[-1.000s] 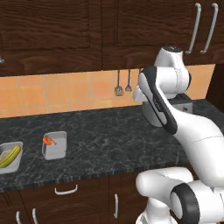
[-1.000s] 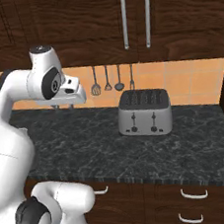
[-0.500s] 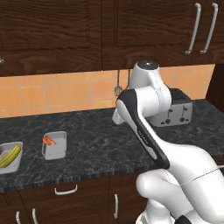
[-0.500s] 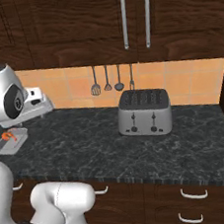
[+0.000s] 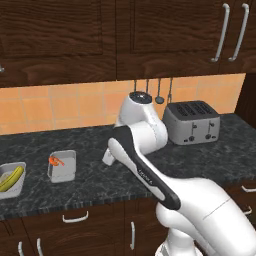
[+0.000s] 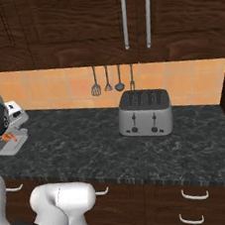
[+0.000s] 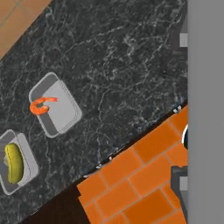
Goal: Take the meat container that has the shrimp and place it on the second highest rack of the freezer. Then take the vegetable container that has the cucumber and garlic and place it on the highest rack of the freezer.
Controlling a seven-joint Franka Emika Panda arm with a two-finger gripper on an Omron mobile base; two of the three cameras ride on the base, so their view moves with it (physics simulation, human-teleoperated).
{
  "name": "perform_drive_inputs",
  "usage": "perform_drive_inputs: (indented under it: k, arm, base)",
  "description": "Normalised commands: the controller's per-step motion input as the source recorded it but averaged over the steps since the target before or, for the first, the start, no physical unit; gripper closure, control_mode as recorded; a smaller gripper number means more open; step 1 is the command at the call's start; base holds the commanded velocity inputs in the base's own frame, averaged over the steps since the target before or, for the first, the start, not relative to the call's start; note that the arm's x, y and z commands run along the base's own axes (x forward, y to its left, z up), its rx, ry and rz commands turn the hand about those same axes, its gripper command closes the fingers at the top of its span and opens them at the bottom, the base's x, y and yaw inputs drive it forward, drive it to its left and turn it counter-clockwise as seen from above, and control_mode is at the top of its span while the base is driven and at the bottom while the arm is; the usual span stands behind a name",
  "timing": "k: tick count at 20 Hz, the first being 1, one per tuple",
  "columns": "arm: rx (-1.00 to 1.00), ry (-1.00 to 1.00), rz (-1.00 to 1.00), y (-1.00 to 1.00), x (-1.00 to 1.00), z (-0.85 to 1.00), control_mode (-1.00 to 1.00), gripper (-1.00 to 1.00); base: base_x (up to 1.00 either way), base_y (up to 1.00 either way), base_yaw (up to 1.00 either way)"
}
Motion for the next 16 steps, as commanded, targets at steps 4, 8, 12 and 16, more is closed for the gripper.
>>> perform_drive_inputs:
  k: [4,8,12,16]
  arm:
    - [-0.09,0.22,0.17,1.00,0.25,-0.26,-1.00,-1.00]
    - [-0.11,0.34,0.14,0.94,0.27,-0.47,-1.00,-1.00]
    - [-0.15,0.16,0.15,0.73,0.25,-0.74,-1.00,-1.00]
    - [-0.16,0.00,0.16,0.42,0.37,-0.76,-1.00,-1.00]
  base:
    - [0.00,0.00,0.00]
    - [0.00,0.00,0.00]
    - [0.00,0.00,0.00]
    - [0.00,0.00,0.00]
